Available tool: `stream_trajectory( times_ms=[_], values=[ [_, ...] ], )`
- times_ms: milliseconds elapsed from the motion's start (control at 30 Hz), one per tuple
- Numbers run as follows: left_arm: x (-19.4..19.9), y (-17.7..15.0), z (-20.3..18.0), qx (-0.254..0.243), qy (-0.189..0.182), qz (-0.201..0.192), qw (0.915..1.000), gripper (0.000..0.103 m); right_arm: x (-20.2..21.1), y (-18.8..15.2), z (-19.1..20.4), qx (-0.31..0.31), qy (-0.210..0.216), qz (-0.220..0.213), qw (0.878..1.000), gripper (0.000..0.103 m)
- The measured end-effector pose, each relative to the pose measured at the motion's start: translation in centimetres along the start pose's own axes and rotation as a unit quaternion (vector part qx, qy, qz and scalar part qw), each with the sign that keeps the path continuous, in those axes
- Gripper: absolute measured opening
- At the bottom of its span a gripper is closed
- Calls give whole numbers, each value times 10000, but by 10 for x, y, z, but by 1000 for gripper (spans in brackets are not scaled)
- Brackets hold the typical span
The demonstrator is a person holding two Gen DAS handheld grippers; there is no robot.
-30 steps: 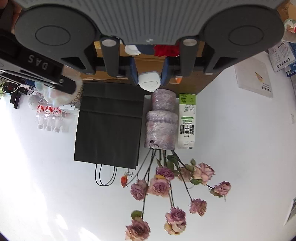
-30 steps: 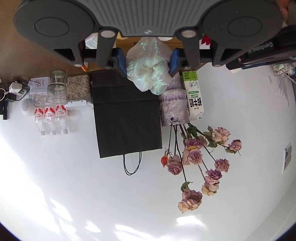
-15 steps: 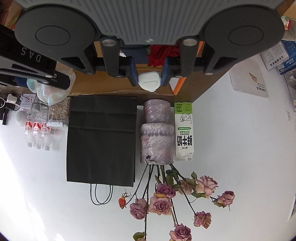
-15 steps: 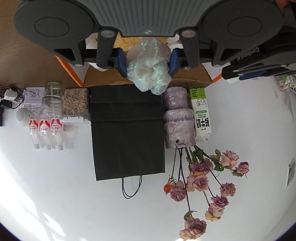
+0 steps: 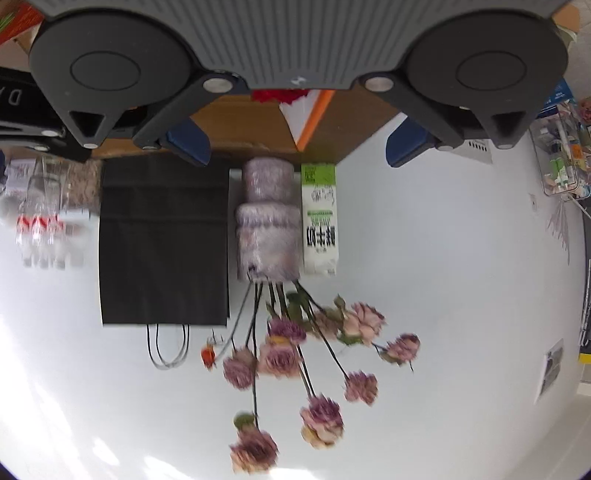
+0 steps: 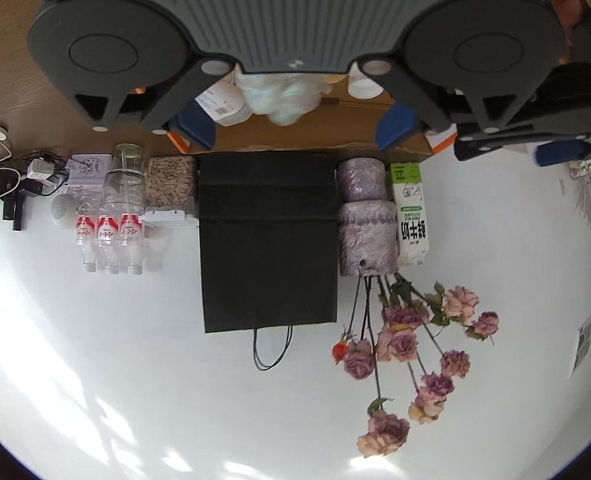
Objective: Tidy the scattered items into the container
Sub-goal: 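Carry earbud case and plastic bag into the box and open both tools, then withdraw both tools from the box back toward the table items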
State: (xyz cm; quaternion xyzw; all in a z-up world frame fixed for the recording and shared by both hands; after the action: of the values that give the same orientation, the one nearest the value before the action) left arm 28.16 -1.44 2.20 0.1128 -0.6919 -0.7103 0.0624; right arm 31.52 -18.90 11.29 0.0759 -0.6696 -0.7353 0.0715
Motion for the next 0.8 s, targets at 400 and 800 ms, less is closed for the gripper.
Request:
stream_trajectory(
  times_ms=[400, 800],
  values=[
    [6, -4, -4, -22, -116, 6, 9999, 103, 10, 1, 2, 45, -74, -57, 9999, 103],
    [12, -11, -4, -33, -202, 123, 9997, 103, 22, -1, 0, 107, -29, -34, 9999, 103]
  ],
)
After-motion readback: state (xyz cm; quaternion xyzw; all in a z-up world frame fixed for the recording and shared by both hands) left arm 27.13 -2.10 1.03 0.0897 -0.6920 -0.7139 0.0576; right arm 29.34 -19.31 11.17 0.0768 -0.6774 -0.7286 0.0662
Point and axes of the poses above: each gripper's, at about its wrist camera, not at the fingertips, and x roughly against the way its jaws point, z to its left, y to its top, the point moved 3 cm from there along -x, roughly the way its jaws point, and after that the axes turned 11 degrees about -z, right-handed, at the moved point
